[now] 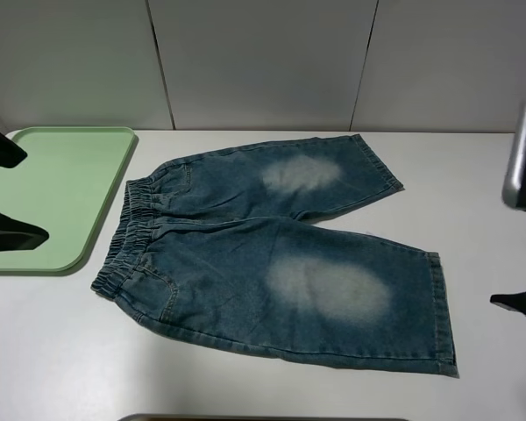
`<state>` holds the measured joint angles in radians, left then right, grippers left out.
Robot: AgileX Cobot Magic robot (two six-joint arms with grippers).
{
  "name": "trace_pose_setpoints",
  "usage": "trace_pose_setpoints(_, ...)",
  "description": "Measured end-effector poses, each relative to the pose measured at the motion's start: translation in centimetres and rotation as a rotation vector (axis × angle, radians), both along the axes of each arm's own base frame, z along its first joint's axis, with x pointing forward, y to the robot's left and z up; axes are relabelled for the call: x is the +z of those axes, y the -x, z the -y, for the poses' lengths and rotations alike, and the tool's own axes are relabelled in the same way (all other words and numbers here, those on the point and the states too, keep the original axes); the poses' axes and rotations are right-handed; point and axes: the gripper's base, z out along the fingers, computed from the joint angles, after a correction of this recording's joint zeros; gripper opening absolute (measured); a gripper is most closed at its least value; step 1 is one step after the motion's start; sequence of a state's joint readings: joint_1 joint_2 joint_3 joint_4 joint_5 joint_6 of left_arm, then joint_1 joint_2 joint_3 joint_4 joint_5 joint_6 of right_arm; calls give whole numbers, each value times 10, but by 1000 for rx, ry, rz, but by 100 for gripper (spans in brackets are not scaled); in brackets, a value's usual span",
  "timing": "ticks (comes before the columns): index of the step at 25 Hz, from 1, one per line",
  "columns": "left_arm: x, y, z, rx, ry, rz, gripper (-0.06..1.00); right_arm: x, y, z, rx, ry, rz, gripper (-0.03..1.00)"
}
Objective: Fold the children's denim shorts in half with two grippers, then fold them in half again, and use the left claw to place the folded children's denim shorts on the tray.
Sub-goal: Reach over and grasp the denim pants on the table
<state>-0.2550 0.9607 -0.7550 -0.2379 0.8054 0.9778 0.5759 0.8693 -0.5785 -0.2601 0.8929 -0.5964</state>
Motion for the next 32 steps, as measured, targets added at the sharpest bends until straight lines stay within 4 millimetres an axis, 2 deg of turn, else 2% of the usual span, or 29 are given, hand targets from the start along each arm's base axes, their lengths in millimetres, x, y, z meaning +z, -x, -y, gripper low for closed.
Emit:
trace_pose_setpoints(5, -15, -11, 3, -81, -56, -43, 87, -32, -5, -14, 132, 64, 1, 69)
trace_pose_setpoints(6, -21, -12, 3, -99, -69, -60, 87, -45, -4, -16, 168, 60, 9, 69)
trace_pose_setpoints(9, -41, -13, 3, -172, -114, -99, 87, -60, -2, -16, 220, 52, 42, 69)
trace_pose_setpoints(19, -92, 1, -5, -318, -217, -39, 87, -86, 9, -10, 325, 76, 83, 69)
trace_pose_setpoints(28, -96, 0, -5, -346, -236, 7, 87, -91, 6, -8, 285, 53, 82, 69)
trace_pose_setpoints(32, -96, 0, -4, -331, -211, 3, 87, -103, 2, -14, 270, 51, 16, 69)
